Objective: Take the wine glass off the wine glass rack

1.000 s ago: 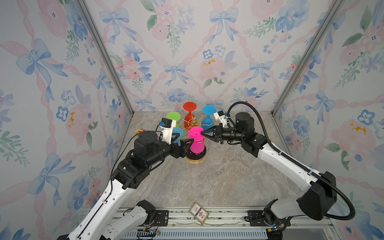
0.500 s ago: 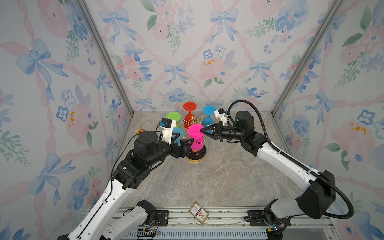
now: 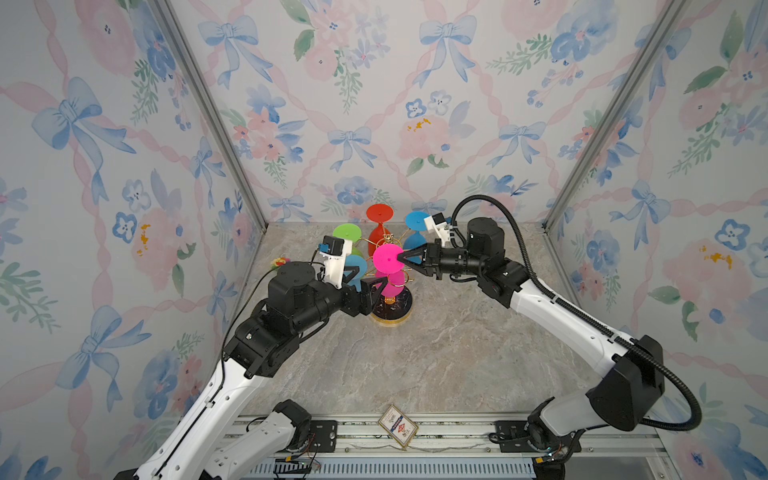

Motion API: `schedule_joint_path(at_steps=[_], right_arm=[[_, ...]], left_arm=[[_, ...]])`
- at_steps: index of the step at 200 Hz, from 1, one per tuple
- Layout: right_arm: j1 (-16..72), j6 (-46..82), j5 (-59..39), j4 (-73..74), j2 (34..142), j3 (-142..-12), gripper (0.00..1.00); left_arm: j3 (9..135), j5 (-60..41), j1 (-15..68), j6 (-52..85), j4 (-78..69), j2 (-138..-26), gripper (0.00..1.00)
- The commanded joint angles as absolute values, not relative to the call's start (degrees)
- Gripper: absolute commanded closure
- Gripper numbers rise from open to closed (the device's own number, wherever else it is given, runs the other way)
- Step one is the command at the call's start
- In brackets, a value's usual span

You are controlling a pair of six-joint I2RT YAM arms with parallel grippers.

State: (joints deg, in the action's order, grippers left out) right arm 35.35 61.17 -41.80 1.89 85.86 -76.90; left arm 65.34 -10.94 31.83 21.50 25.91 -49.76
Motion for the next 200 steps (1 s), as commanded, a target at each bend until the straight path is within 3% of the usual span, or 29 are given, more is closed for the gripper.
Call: schedule_joint_path(at_steps=[1,200], right_arm=[[36.8,58.62,-42.95,-0.16,86.04,-79.29,1.0],[40.92,48.23,-44.98,-12.98,82.44,-78.12,1.0]], left_arm=[[65.41,-10.64,31.42,21.36,26.48,-49.82,0.12],[67.48,-12.03,31.4,21.68,26.46,-51.16,0.12]])
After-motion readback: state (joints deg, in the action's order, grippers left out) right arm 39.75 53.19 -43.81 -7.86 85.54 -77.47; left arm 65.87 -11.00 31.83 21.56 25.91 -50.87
